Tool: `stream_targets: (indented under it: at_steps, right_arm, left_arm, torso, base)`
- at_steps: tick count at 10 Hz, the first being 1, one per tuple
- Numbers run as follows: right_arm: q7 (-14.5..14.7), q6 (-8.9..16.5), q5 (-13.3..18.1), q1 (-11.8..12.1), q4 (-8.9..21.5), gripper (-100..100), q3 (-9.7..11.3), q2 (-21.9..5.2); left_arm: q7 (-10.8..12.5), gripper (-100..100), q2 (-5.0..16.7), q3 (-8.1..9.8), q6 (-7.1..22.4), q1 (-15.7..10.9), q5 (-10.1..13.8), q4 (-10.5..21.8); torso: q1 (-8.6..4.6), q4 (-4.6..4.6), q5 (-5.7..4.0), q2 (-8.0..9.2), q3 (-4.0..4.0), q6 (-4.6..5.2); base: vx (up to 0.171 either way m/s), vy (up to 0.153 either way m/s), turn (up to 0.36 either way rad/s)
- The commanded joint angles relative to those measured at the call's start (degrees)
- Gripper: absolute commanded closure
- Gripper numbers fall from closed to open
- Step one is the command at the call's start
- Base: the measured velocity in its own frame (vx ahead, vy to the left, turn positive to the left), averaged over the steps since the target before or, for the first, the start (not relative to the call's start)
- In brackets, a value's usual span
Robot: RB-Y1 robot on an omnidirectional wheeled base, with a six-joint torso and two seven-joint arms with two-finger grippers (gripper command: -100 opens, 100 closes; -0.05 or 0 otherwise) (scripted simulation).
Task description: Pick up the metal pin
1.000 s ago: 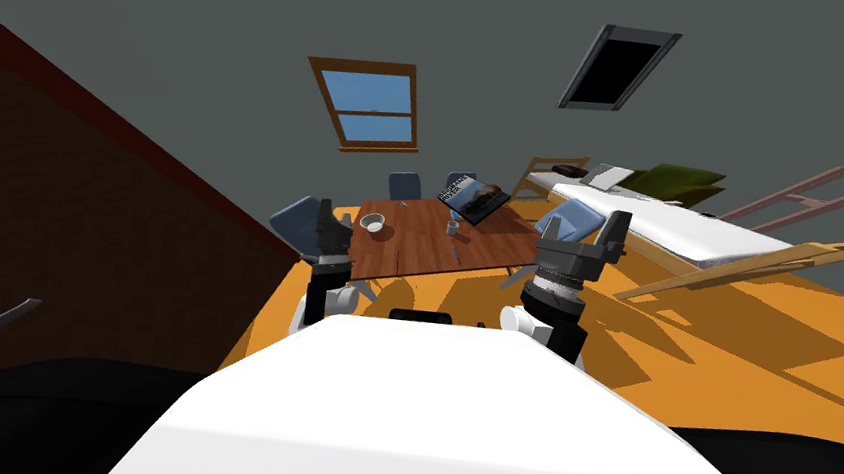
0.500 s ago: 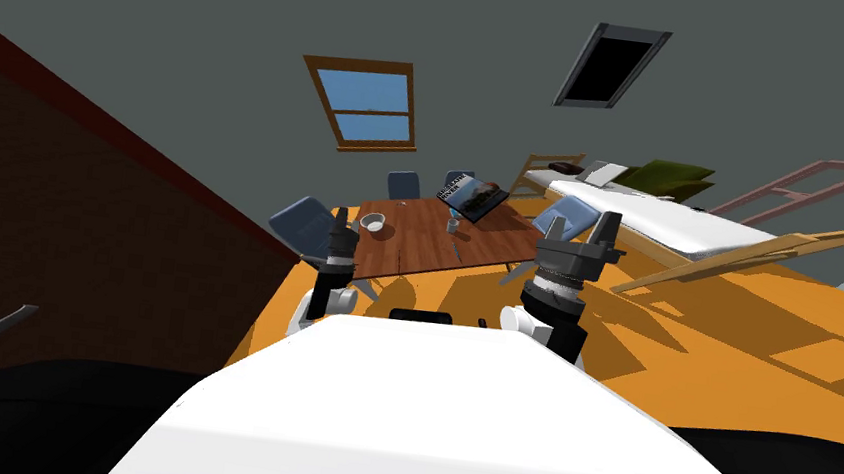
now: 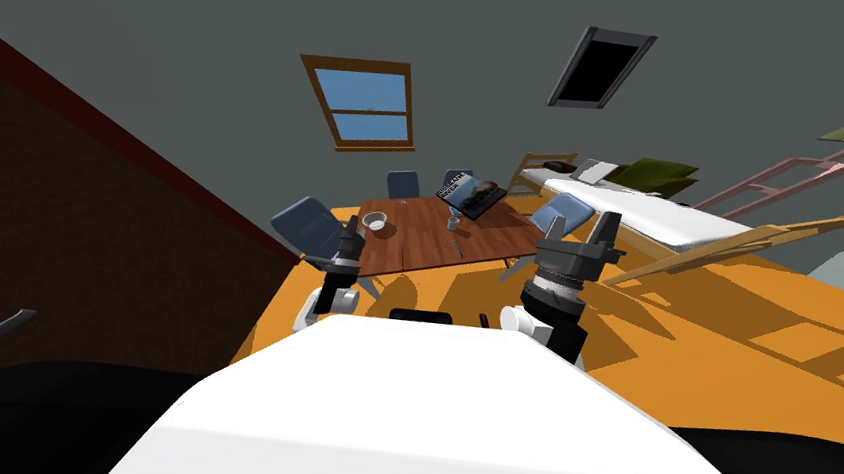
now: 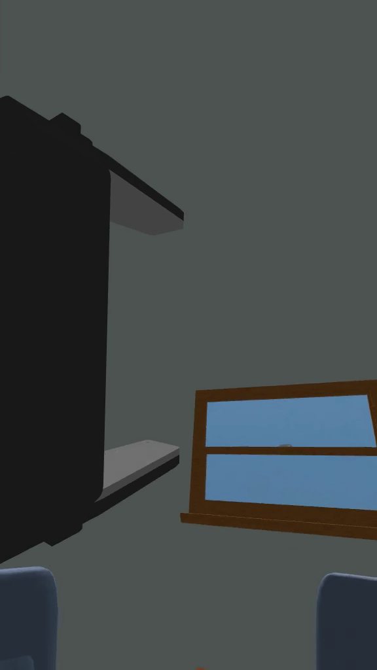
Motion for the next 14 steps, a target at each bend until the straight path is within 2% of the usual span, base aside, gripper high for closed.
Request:
stream_targets:
  at_steps: [1, 2, 4, 5, 10, 11, 12, 14]
  right_arm:
    - [0.0, 0.0, 0.0, 0.0, 0.0, 0, 0.0, 0.0]
    - [0.0, 0.0, 0.0, 0.0, 0.0, 0, 0.0, 0.0]
    - [0.0, 0.0, 0.0, 0.0, 0.0, 0, 0.0, 0.0]
    - [0.0, 0.0, 0.0, 0.0, 0.0, 0, 0.0, 0.0]
    - [0.0, 0.0, 0.0, 0.0, 0.0, 0, 0.0, 0.0]
    - [0.0, 0.0, 0.0, 0.0, 0.0, 0, 0.0, 0.0]
    - [0.0, 0.0, 0.0, 0.0, 0.0, 0, 0.0, 0.0]
    - [0.0, 0.0, 0.0, 0.0, 0.0, 0, 0.0, 0.0]
  left_arm:
    - [0.1, -100, 0.1, -0.61, 0.3, -1.0, -0.2, 2.9]
    - [0.1, -100, 0.1, -0.61, 0.3, -1.0, -0.2, 3.3]
    - [0.4, -100, 0.2, -1.25, 0.7, -2.2, -0.3, 6.8]
    - [0.4, -100, 0.2, -1.25, 0.7, -2.2, -0.3, 7.5]
    - [1.2, -100, -0.1, -3.19, 0.9, -5.4, -0.5, 18.5]
    - [1.2, -100, -0.1, -3.19, 0.9, -5.4, -0.5, 19.4]
    - [1.4, -100, -0.2, -3.65, 0.8, -6.1, -0.6, 22.0]
    - [1.6, -100, -0.3, -4.14, 0.6, -6.8, -0.6, 24.6]
  torso:
    - [0.00, 0.00, 0.00, 0.00, 0.00, 0.00]
    - [0.04, 0.00, 0.01, 0.03, 0.01, 0.00]
    - [0.03, 0.00, 0.01, -0.02, -0.01, 0.00]
    - [0.09, 0.01, 0.02, 0.07, 0.04, 0.00]
    - [0.16, 0.01, 0.04, 0.04, 0.03, -0.01]
    - [0.11, 0.01, 0.03, 0.03, 0.02, -0.01]
    - [0.03, 0.00, 0.01, -0.03, -0.01, -0.02]
    - [0.01, -0.02, 0.00, -0.11, -0.06, 0.00]
  base:
    - [-0.057, 0.058, -0.063]
    - [-0.048, 0.054, -0.031]
    - [-0.059, 0.065, -0.068]
    - [-0.062, 0.063, -0.031]
    - [-0.057, 0.075, -0.089]
    - [-0.041, 0.046, -0.037]
    - [-0.030, 0.039, -0.059]
    - [-0.017, 0.046, -0.089]
